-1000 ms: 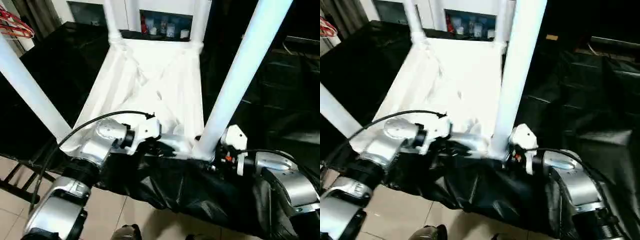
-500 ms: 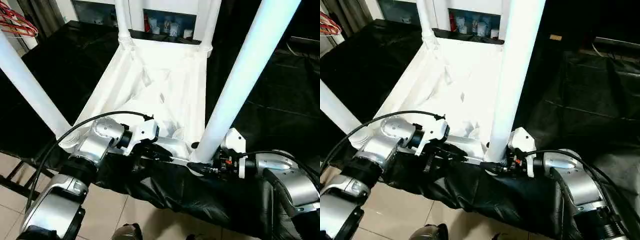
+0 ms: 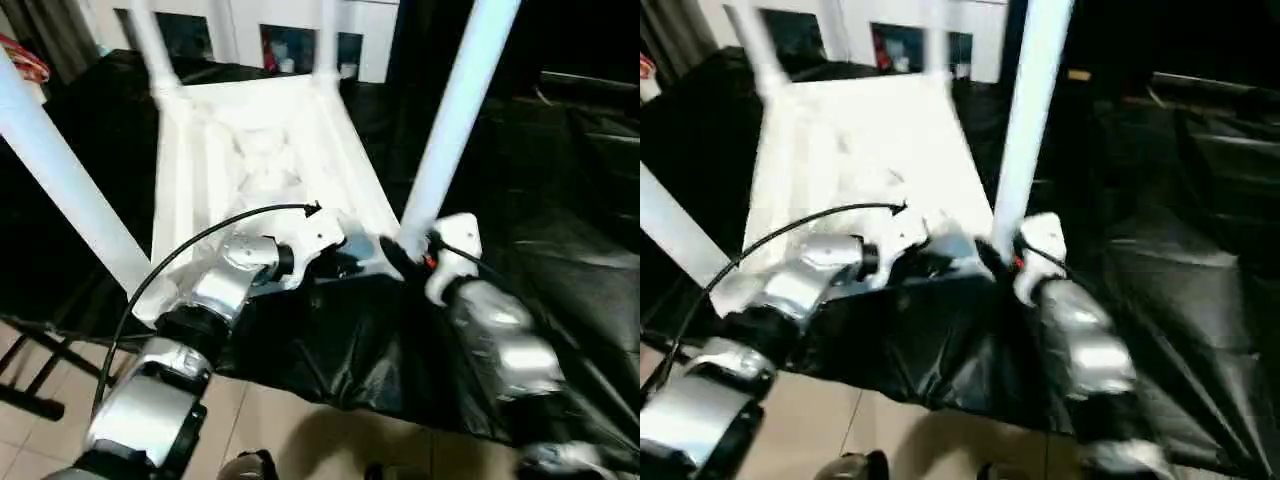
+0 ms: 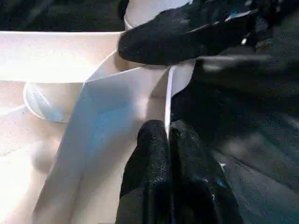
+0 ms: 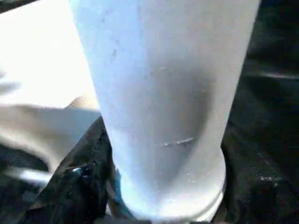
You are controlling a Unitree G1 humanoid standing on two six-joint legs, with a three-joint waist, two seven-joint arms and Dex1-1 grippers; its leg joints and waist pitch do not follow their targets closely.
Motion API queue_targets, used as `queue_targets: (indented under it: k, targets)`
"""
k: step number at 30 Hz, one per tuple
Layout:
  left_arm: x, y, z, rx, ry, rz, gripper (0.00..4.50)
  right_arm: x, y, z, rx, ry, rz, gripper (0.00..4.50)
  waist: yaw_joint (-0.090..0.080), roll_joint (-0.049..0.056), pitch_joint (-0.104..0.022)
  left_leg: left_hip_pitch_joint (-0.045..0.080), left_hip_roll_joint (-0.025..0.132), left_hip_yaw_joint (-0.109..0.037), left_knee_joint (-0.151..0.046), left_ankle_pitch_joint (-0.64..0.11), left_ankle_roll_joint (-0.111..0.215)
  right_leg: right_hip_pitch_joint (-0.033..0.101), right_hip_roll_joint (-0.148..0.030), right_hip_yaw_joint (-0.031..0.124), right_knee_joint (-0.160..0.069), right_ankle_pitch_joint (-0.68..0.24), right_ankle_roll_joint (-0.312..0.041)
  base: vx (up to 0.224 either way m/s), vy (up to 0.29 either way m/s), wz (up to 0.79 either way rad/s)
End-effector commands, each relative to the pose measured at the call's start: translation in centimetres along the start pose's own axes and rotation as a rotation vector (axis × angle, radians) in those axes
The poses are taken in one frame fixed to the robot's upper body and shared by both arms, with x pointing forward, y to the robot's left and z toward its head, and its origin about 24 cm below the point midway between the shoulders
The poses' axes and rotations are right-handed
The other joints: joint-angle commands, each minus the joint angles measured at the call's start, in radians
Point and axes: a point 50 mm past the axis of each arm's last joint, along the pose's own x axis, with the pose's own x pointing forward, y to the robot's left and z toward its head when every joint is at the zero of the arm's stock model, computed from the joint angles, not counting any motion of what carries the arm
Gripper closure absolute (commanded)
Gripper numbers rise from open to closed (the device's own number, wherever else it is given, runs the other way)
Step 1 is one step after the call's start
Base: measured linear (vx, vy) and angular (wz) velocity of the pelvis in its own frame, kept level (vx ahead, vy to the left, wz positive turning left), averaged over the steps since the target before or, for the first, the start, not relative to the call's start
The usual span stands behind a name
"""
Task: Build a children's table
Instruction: Rotate leg to tighten
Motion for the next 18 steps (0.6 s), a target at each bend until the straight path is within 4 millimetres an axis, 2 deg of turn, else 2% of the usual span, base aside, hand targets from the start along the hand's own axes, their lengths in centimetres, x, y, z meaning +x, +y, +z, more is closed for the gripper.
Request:
queue_targets:
  k: [1,2,4,6,7,9,10,11,12,13,14,16,18]
  targets:
    - [1.7,-1.3,0.4,-0.016,-0.014,0.016,4.5,0.8,3.9,-2.5,0.034,0.1,0.109,1.82,0.005,-0.005,-0.039,0.015,0.076,-0.043,-0.085,-0.278,0.01,0.02,-0.088,0.051,-0.089,-0.268,-0.19,0.0,0.0,0.0]
    - [1.8,-1.5,0.5,-0.015,-0.022,0.013,4.5,1.1,4.3,-2.2,0.038,0.085,0.119,1.26,0.005,-0.009,-0.042,0.017,0.077,-0.04,-0.083,-0.259,0.021,0.018,-0.088,0.052,-0.087,-0.228,-0.193,0.0,0.0,0.0]
    - [1.7,-2.0,0.5,0.007,-0.05,-0.024,4.5,1.3,4.9,-1.6,0.033,0.055,0.167,1.12,0.004,-0.011,-0.044,0.011,0.075,-0.038,-0.078,-0.212,0.047,0.024,-0.085,0.051,-0.08,-0.147,-0.204,0.0,0.0,0.0]
    - [1.6,-2.1,0.5,0.014,-0.055,-0.039,4.5,1.3,5.0,-1.5,0.028,0.052,0.176,0.91,0.004,-0.009,-0.046,0.01,0.074,-0.036,-0.074,-0.177,0.068,0.027,-0.085,0.05,-0.073,-0.076,-0.217,0.0,0.0,0.0]
    - [1.5,-2.2,0.3,0.021,-0.054,-0.052,4.5,1.3,4.8,-1.5,0.017,0.052,0.183,0.91,0.004,-0.012,-0.049,0.011,0.073,-0.035,-0.071,-0.154,0.083,0.028,-0.083,0.048,-0.069,-0.039,-0.223,0.0,0.0,0.0]
    - [1.2,-2.3,0.1,0.038,-0.054,-0.078,4.5,1.1,4.5,-1.4,-0.014,0.052,0.203,0.65,0.003,-0.011,-0.047,0.01,0.072,-0.033,-0.069,-0.147,0.096,0.029,-0.083,0.048,-0.069,-0.027,-0.229,0.0,0.0,0.0]
    - [0.9,-2.5,-0.1,0.044,-0.051,-0.106,4.5,0.9,4.2,-1.2,-0.041,0.054,0.225,0.59,0.004,-0.011,-0.047,0.009,0.071,-0.034,-0.068,-0.148,0.099,0.031,-0.082,0.046,-0.069,-0.033,-0.228,0.0,0.0,0.0]
    - [0.5,-2.7,-0.3,0.058,-0.053,-0.144,4.5,0.6,3.7,-1.1,-0.073,0.058,0.258,0.59,0.001,-0.017,-0.049,0.01,0.072,-0.032,-0.067,-0.147,0.102,0.031,-0.082,0.048,-0.068,-0.031,-0.228,0.0,0.0,0.0]
    - [-0.1,-2.8,-0.7,0.071,-0.045,-0.189,4.5,0.1,3.0,-0.9,-0.119,0.07,0.308,0.59,0.003,-0.014,-0.048,0.01,0.073,-0.033,-0.067,-0.149,0.103,0.03,-0.084,0.048,-0.069,-0.038,-0.229,0.0,0.0,0.0]
    - [-0.1,-2.8,-0.7,0.071,-0.045,-0.189,4.5,0.1,3.0,-0.9,-0.119,0.07,0.308,0.59,0.004,-0.016,-0.047,0.008,0.071,-0.033,-0.065,-0.145,0.109,0.033,-0.083,0.047,-0.069,-0.044,-0.226,0.0,0.0,0.0]
    - [-1.1,-2.9,-1.3,0.095,-0.033,-0.255,4.5,-0.7,2.0,-0.7,-0.165,0.092,0.403,0.59,0.005,-0.018,-0.049,0.011,0.074,-0.031,-0.064,-0.137,0.116,0.031,-0.082,0.049,-0.068,-0.03,-0.227,0.0,0.0,0.0]
    - [-1.6,-2.9,-1.5,0.097,-0.026,-0.282,4.5,-1.2,1.5,-0.5,-0.173,0.102,0.453,0.59,0.009,-0.016,-0.051,0.01,0.074,-0.03,-0.06,-0.124,0.13,0.033,-0.082,0.048,-0.062,0.003,-0.23,0.0,0.0,0.0]
    - [-1.9,-2.7,-1.6,0.096,-0.026,-0.289,4.5,-1.6,1.2,-0.5,-0.176,0.112,0.488,0.59,0.009,-0.017,-0.053,0.011,0.076,-0.028,-0.058,-0.094,0.138,0.031,-0.077,0.046,-0.053,0.058,-0.249,0.0,0.0,0.0]
